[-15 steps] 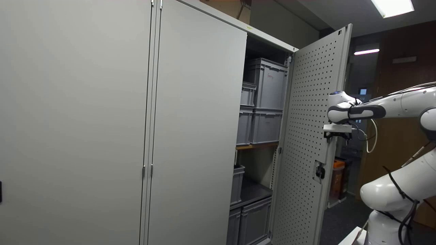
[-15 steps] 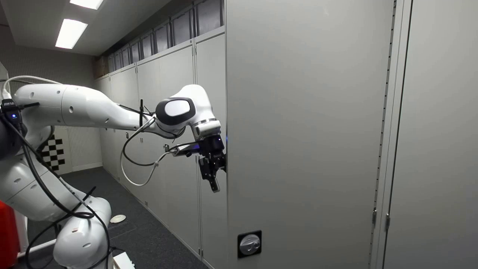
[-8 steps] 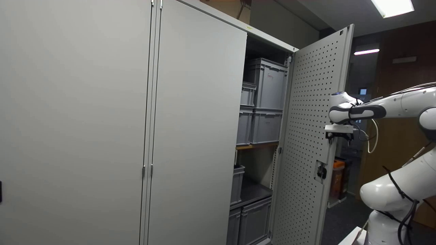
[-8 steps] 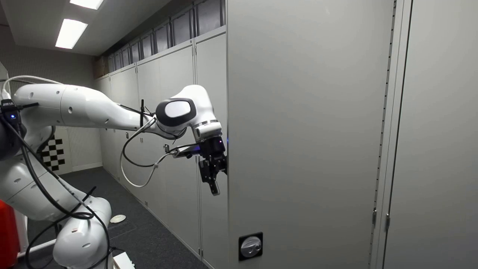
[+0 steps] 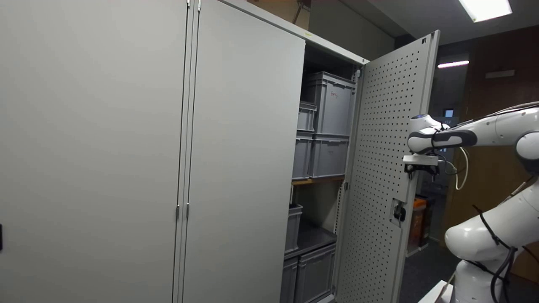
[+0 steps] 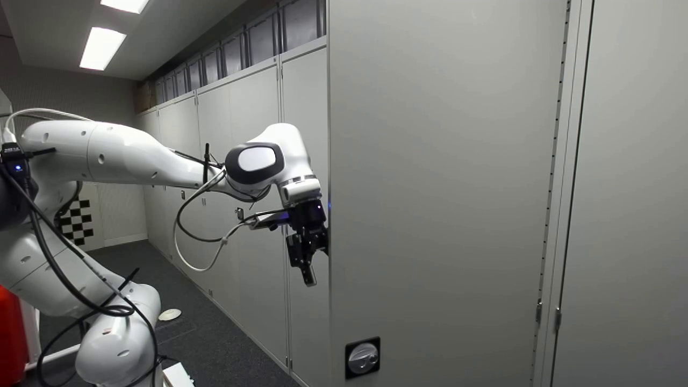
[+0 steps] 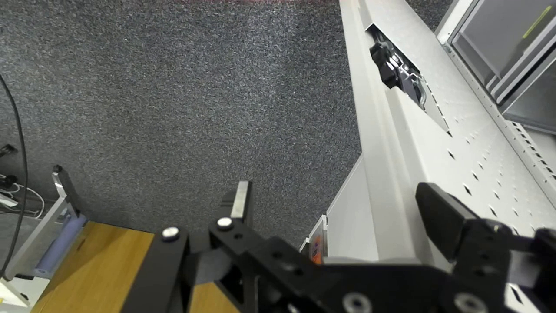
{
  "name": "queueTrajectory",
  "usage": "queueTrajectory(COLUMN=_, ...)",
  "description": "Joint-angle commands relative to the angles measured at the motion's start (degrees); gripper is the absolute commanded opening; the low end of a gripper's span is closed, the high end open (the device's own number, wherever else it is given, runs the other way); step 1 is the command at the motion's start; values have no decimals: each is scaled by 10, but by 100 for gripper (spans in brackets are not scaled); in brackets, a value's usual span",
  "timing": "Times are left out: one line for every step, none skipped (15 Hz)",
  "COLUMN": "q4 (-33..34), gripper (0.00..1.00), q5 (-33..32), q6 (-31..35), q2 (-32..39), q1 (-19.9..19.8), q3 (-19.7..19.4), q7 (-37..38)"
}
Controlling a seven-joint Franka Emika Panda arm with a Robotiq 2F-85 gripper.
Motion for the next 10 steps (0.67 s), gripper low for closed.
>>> queueTrajectory(q4=18, gripper=100, q5=17, q6=3, q2=15, q1=-15, q3=-8, q7=-27)
queueTrajectory(q4=19, gripper=100, q5=18, q6=2, q2=16, q1=-16, q3=-11, q7=-28)
queueTrajectory(q4=20, gripper=100, q5=19, q6=3, q2=17, q1=-17, q3=-13, q7=-29)
queueTrajectory(q4=21, gripper=100, q5=19, q6=3, q2=17, q1=-18, q3=-15, q7=-29)
queueTrajectory(q4=22, gripper=100, q5=20, q6=2, q2=19, q1=-20, q3=-17, q7=-29)
queueTrajectory(q4=23, gripper=100, q5=21, q6=2, q2=20, q1=-21, q3=-19, q7=-30)
queueTrajectory(q4=24, gripper=100, q5=21, q6=1, q2=22, q1=-23, q3=-20, q7=-31)
queueTrajectory(q4=25, gripper=100, q5=22, q6=2, q2=24, q1=-23, q3=-23, q7=-31)
queueTrajectory(q4=27, gripper=100, q5=23, q6=1, q2=25, q1=-24, q3=-25, q7=-31)
queueTrajectory(q4=29, gripper=100, q5=24, q6=1, q2=27, q1=-25, q3=-27, q7=-31)
